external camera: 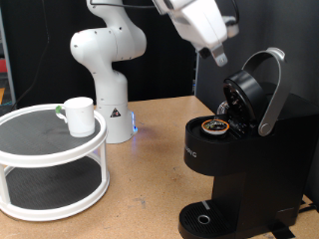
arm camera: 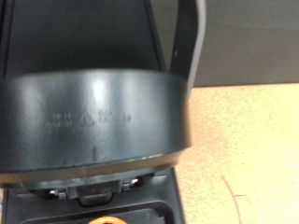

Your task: Make a cup of coffee with the keurig machine

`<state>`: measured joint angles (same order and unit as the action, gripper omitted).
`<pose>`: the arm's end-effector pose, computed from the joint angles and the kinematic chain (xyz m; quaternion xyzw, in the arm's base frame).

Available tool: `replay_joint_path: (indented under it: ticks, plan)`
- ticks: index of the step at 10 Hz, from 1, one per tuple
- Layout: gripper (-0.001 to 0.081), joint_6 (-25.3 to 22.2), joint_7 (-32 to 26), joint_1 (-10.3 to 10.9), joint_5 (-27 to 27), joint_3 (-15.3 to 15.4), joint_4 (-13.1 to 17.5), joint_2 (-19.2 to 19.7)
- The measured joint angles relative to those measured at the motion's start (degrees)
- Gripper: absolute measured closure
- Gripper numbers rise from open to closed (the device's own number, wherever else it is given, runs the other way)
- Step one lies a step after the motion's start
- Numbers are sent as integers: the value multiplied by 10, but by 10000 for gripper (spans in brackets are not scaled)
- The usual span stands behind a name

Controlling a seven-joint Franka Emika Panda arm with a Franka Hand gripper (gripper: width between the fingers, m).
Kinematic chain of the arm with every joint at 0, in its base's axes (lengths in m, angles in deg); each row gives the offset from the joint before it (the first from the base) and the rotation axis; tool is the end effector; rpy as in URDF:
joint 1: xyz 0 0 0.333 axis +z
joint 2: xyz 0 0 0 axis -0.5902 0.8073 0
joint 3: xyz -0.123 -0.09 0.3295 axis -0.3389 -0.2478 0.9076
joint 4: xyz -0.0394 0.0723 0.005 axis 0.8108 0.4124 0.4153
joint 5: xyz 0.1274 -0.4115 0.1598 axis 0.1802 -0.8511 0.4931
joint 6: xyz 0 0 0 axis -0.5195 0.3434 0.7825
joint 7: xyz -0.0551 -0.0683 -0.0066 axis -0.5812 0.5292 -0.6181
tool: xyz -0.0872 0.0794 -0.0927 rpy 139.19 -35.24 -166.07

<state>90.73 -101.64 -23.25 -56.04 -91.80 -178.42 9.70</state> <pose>0.5560 0.0648 0.5094 -0.9084 -0.3099 -0.1874 0.2089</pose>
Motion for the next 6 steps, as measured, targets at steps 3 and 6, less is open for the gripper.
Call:
replay_joint_path:
  ticks: [3,6]
  plan:
    - [-2,-34,0,-2,-4,-7,16,-3]
    - [-2,-10,2,5,18,5,16,-1]
